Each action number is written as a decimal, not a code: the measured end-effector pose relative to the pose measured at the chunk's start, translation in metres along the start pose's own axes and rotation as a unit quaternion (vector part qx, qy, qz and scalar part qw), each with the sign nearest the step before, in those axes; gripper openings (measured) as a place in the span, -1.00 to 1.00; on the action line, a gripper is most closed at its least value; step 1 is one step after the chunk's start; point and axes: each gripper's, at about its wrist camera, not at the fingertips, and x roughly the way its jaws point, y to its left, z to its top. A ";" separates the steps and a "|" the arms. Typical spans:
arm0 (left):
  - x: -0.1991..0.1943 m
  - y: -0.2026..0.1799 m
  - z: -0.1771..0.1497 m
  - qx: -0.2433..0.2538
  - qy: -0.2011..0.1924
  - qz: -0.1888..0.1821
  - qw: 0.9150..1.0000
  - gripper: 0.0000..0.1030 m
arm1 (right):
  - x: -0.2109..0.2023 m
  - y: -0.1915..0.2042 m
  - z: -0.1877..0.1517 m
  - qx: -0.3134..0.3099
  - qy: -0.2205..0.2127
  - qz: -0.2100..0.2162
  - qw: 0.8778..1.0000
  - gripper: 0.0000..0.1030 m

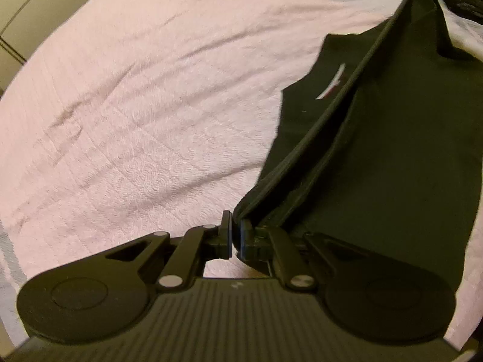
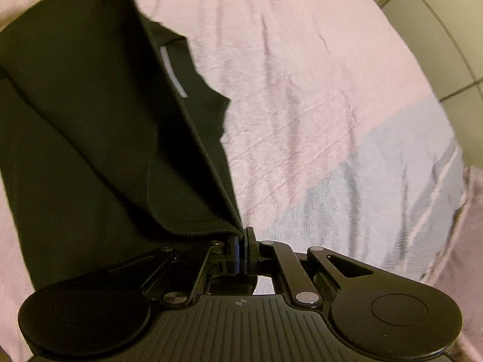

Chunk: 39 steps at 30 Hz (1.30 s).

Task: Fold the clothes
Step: 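Lift the hem with both grippers, fold it over toward the collar, release, then grasp the folded sweater edge with the left gripper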

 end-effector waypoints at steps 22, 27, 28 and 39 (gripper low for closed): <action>0.065 0.087 -0.017 -0.251 0.006 -0.092 0.964 -0.18 | 0.065 -0.091 -0.036 0.375 -0.060 0.088 0.921 -0.17; 0.040 0.100 -0.029 -0.293 -0.049 -0.138 0.945 -0.12 | 0.042 -0.086 -0.052 0.437 -0.087 0.087 0.891 -0.16; 0.036 0.099 -0.029 -0.291 -0.057 -0.136 0.945 -0.12 | 0.039 -0.080 -0.053 0.438 -0.089 0.085 0.891 -0.16; 0.042 0.054 -0.039 -0.279 -0.076 -0.147 0.946 -0.11 | 0.039 -0.015 -0.073 0.456 -0.074 0.100 0.881 -0.15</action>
